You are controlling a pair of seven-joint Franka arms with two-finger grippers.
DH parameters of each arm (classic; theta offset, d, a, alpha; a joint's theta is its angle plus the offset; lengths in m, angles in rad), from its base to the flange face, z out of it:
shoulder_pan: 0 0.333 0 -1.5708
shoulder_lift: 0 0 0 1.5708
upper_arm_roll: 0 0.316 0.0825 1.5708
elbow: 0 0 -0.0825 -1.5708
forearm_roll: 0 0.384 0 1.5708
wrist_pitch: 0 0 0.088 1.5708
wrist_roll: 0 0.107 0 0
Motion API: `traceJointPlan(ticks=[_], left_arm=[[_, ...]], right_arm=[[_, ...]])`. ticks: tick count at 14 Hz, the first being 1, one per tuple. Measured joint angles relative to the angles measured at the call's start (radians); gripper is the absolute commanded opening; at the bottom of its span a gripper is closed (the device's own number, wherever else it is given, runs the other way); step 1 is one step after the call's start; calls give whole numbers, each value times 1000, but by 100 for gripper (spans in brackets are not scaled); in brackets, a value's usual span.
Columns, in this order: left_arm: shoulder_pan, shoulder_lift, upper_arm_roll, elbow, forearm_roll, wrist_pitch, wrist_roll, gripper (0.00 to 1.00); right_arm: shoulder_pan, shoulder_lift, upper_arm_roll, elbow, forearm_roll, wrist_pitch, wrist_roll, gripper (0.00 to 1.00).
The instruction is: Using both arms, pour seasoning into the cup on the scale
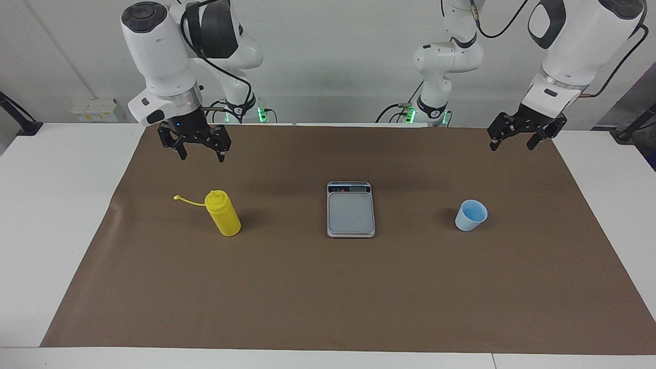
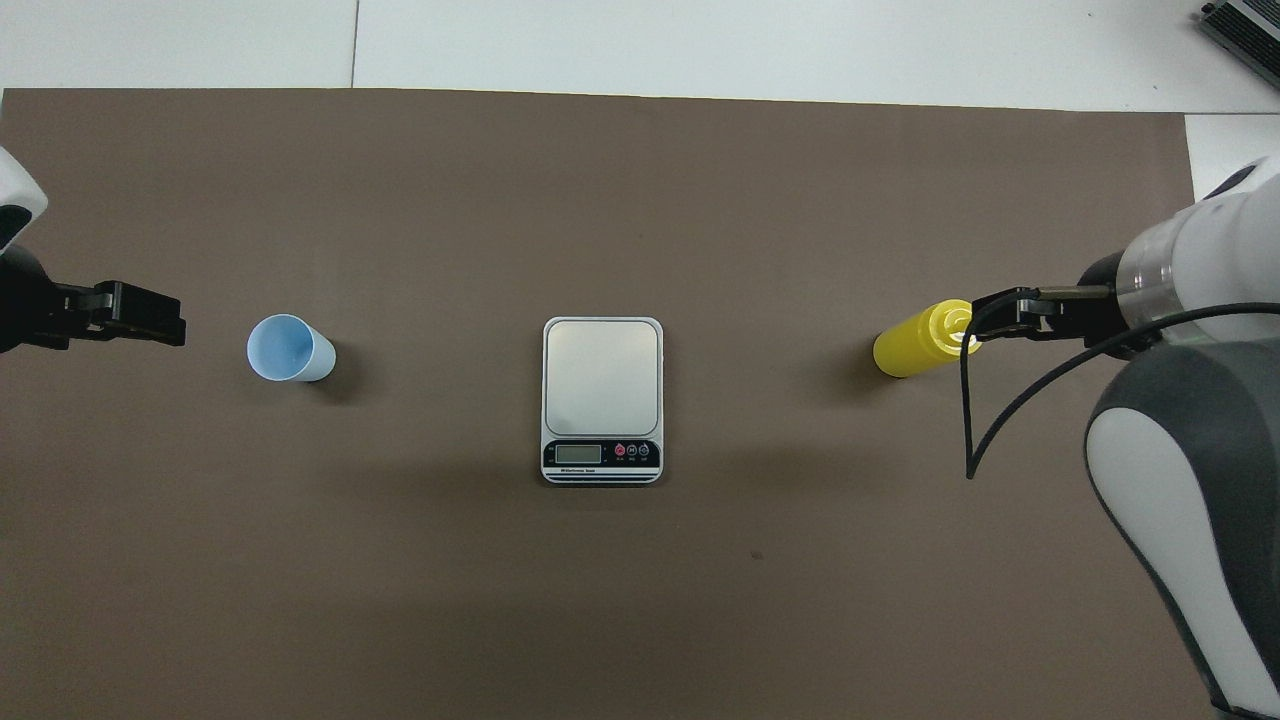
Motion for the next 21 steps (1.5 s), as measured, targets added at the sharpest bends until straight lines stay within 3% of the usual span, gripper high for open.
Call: traceJointPlan(ticks=[6, 13, 21], left_arm=[[7, -5, 6, -159, 0, 178, -1, 100], [50, 137, 8, -212, -8, 362, -1, 100], [62, 171, 3, -394, -33, 594, -81, 100]], right_arm=[[0, 0, 0, 0, 0, 0, 0, 100], [0, 0, 0, 0, 0, 0, 0, 100], [0, 0, 0, 0, 0, 0, 0, 100]])
